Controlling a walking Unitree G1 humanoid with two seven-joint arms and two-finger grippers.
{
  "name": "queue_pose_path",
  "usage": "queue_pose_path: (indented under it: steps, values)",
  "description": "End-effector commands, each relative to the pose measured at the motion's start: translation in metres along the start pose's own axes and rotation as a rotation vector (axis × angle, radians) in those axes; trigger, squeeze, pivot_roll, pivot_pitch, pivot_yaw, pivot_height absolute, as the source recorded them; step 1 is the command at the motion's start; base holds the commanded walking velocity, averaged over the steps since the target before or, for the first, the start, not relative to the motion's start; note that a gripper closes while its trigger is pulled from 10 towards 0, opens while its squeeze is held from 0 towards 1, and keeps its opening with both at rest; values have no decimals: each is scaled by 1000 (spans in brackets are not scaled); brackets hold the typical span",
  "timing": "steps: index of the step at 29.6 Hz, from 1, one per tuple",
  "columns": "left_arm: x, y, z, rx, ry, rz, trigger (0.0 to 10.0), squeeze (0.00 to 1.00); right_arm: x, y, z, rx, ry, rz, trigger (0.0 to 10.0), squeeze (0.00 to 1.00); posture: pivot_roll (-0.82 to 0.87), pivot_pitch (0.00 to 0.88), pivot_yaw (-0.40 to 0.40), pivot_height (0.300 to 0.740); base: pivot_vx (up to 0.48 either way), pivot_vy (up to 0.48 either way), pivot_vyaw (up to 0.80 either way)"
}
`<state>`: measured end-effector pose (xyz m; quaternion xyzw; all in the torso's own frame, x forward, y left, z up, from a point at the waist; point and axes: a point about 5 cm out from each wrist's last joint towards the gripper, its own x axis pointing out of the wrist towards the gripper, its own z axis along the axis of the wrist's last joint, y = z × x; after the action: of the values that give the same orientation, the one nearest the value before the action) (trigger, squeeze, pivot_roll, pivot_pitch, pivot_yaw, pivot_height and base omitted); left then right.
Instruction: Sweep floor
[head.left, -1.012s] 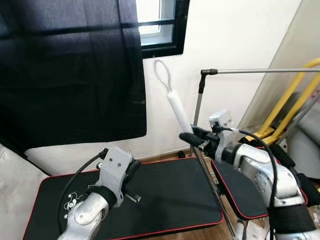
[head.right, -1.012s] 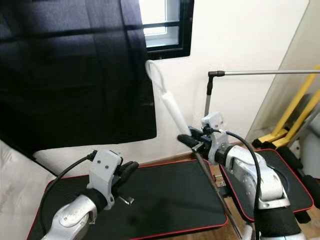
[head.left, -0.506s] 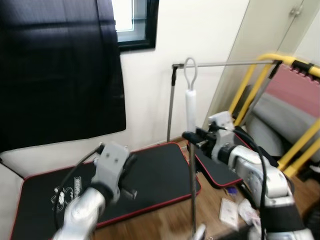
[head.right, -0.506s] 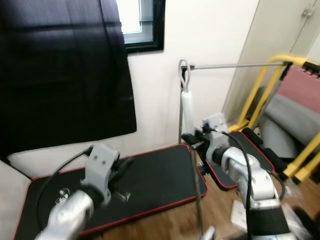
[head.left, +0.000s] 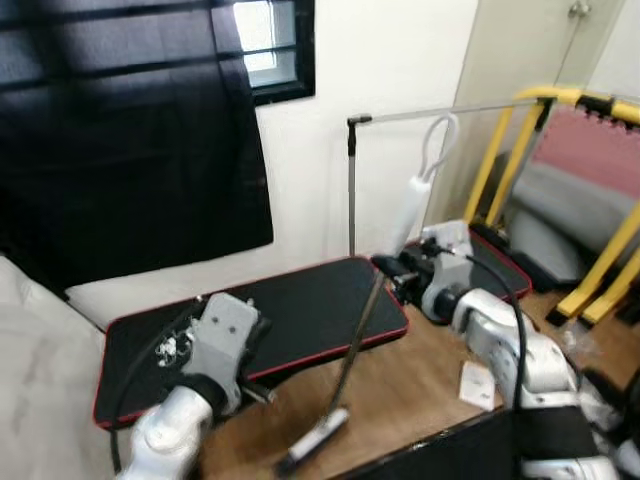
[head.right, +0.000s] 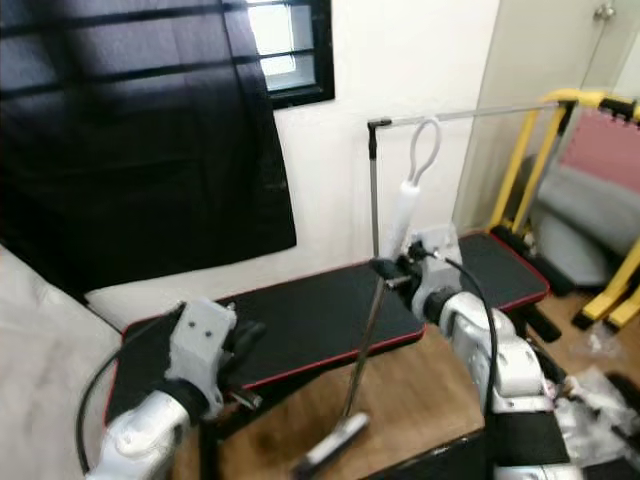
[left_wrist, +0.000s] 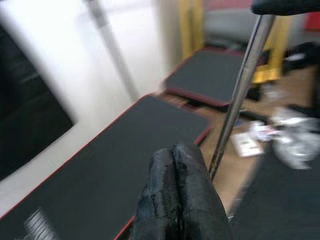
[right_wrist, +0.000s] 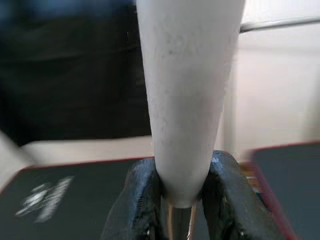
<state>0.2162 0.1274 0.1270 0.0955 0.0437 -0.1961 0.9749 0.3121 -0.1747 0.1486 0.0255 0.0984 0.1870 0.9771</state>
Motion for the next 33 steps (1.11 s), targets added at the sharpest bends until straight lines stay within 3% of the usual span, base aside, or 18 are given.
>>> queue_pose_path:
  steps: [1,12,33]
  values:
    - [0,8,2,16,-4,70,10000,0,2,2,16,-47,-73,-1,10000,0,-70,0,-40,740,0,0,-800]
    - [4,14,4,31,-27,101,10000,0,8,11,23,-173,-113,-16,10000,0,-73,0,-42,740,0,0,-800]
    - [16,31,11,129,-86,235,10000,0,17,21,33,-192,-153,3,10000,0,-99,0,-40,740,0,0,-800]
